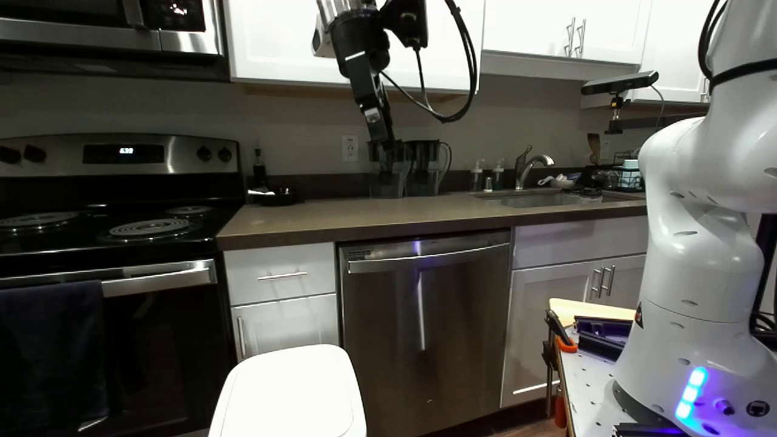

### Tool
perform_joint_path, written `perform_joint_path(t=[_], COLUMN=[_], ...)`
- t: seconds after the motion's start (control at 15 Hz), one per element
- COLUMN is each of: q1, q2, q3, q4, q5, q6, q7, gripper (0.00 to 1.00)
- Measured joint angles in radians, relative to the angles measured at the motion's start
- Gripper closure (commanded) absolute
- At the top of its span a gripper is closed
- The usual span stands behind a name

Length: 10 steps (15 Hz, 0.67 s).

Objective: Open the white bin

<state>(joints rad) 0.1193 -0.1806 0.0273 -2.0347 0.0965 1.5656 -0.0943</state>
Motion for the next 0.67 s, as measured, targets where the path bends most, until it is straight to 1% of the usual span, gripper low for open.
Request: perform_joint_path(t=[0.13,0.4,0.67], q1=[0.0,0.0,-0.006], q2=[0.055,0.17,0.297], q3=[0.001,0.004,0.004], q4=[0.01,0.034,0.069], q5=[-0.038,-0.134,-0.185], q6=[0.049,0.185,0.311], q7=[-0.01,-0.044,-0.119], gripper=[0.0,0.0,0.0])
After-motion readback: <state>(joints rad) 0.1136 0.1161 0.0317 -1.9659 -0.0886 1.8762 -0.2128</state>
